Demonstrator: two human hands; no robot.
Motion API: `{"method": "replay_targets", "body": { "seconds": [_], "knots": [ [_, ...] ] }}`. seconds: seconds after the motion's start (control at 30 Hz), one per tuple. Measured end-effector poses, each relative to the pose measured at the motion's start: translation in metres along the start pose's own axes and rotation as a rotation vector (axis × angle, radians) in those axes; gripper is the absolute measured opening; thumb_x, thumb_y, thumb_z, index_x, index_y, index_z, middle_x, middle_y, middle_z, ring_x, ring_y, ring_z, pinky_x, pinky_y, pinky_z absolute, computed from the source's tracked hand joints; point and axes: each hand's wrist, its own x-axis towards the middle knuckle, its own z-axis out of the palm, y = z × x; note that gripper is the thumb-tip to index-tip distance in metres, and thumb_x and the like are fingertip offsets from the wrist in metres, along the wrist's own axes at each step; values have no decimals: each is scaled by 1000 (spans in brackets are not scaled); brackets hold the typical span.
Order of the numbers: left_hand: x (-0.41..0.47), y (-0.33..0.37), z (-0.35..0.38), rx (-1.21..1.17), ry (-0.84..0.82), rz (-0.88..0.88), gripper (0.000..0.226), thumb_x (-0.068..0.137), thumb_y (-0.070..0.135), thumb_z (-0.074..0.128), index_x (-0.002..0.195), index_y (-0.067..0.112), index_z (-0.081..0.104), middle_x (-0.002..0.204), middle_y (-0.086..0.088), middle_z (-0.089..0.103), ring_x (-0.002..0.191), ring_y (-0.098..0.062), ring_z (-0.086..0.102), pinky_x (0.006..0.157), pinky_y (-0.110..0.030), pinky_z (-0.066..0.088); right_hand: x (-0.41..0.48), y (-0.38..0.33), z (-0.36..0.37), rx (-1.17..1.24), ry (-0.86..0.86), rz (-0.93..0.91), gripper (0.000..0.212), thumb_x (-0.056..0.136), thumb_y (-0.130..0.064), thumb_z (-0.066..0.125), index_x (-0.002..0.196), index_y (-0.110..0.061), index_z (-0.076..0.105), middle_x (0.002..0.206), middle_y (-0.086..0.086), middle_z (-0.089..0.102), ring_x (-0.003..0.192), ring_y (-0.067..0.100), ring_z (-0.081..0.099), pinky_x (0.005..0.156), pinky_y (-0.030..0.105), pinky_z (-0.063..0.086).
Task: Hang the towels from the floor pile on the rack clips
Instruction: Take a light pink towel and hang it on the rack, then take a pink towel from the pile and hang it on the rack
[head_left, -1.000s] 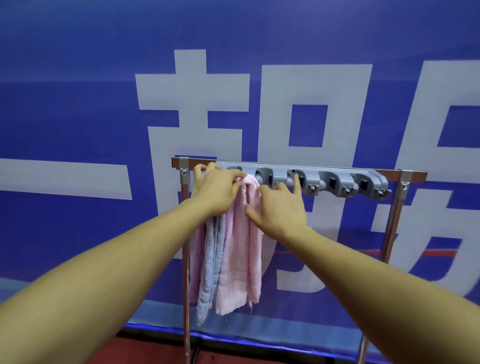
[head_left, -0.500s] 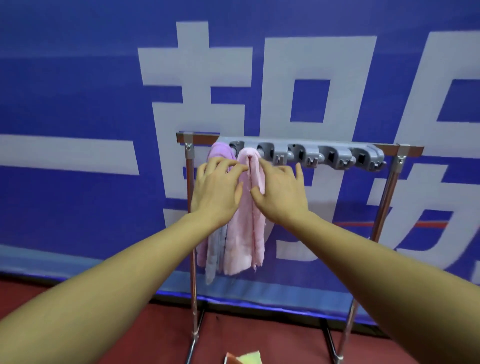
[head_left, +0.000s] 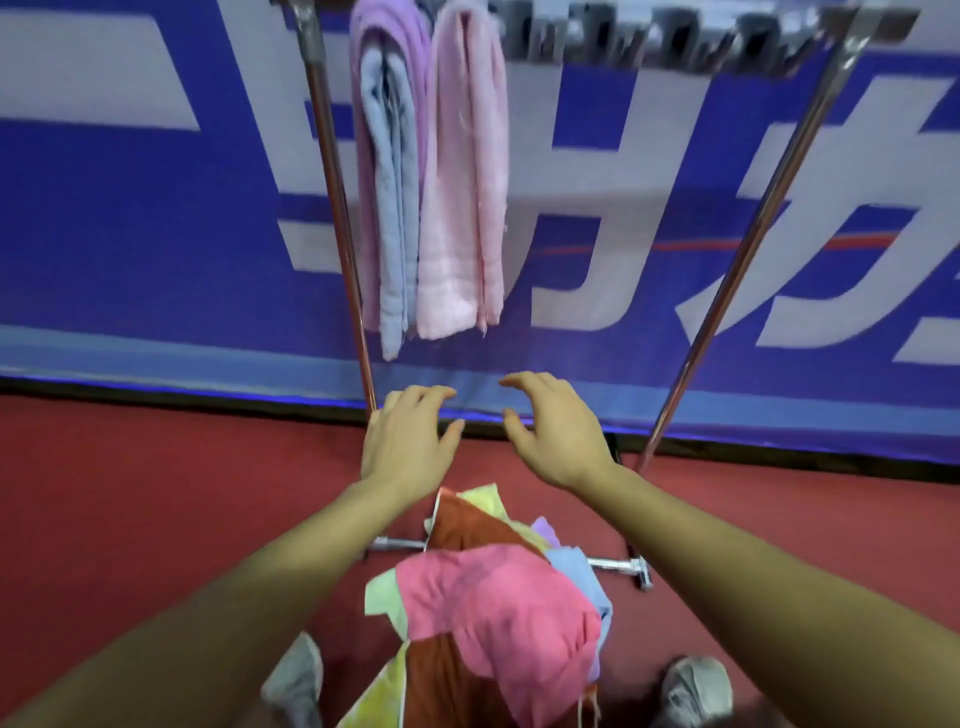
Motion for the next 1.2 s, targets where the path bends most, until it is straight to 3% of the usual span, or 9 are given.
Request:
{"method": "replay_targets", "body": {
  "seconds": [0.3, 0.43, 0.63, 0.77, 0.9, 1.03, 1.13, 1.2],
  "knots": [
    [-70, -43, 135, -156, -331, -203, 38, 94, 34, 63, 130, 25, 62, 123, -5, 65, 117, -30, 59, 97, -39, 47, -89, 74, 142, 40, -294, 216, 39, 89, -34, 53, 124, -19, 63, 120, 6, 62, 111, 30, 55, 95, 42, 47],
    [-102, -64, 191, -225, -464, -325, 30, 95, 33, 59, 123, 26, 66, 125, 0, 66, 114, -27, 63, 92, -40, 52, -120, 97, 194, 14, -453, 295, 43, 91, -31, 55, 131, -17, 60, 131, 9, 60, 120, 32, 53, 98, 42, 47],
    [-143, -92, 252, -284, -653, -537, 34, 95, 31, 61, 129, 25, 62, 129, -1, 67, 117, -22, 64, 98, -30, 49, -151, 115, 248, -39, -774, 417, 49, 96, -31, 52, 144, -25, 51, 149, 12, 43, 137, 33, 36, 106, 40, 43],
    [-150, -97, 270, -315, -676, -655, 37, 94, 33, 62, 130, 26, 61, 129, 0, 68, 119, -24, 63, 100, -33, 49, -166, 131, 270, -46, -869, 527, 56, 95, -32, 56, 149, -28, 44, 163, 13, 23, 144, 35, 31, 111, 42, 39],
    [-153, -89, 277, -336, -681, -642, 38, 92, 30, 65, 129, 24, 62, 127, 1, 69, 118, -23, 64, 102, -36, 50, -183, 145, 287, -100, -923, 605, 59, 96, -38, 56, 151, -34, 37, 165, 21, 2, 150, 40, 20, 116, 45, 34],
    [-150, -82, 276, -368, -672, -635, 39, 92, 31, 66, 130, 25, 62, 129, 3, 68, 118, -21, 63, 104, -37, 49, -190, 154, 302, -123, -971, 622, 70, 85, -21, 69, 148, -27, 38, 161, 11, 24, 144, 37, 28, 113, 48, 39],
    [-147, -83, 271, -392, -674, -634, 37, 93, 29, 65, 130, 24, 62, 130, 5, 66, 117, -18, 63, 103, -31, 47, -189, 153, 303, -104, -964, 616, 62, 93, -23, 57, 151, -17, 36, 156, 7, 40, 139, 35, 37, 112, 42, 39],
    [-145, -82, 265, -404, -683, -629, 37, 93, 28, 65, 130, 23, 62, 129, 4, 67, 115, -16, 63, 100, -28, 47, -188, 152, 300, -94, -957, 620, 60, 96, -29, 51, 153, -23, 34, 157, 8, 37, 141, 35, 34, 114, 44, 37]
  ]
}}
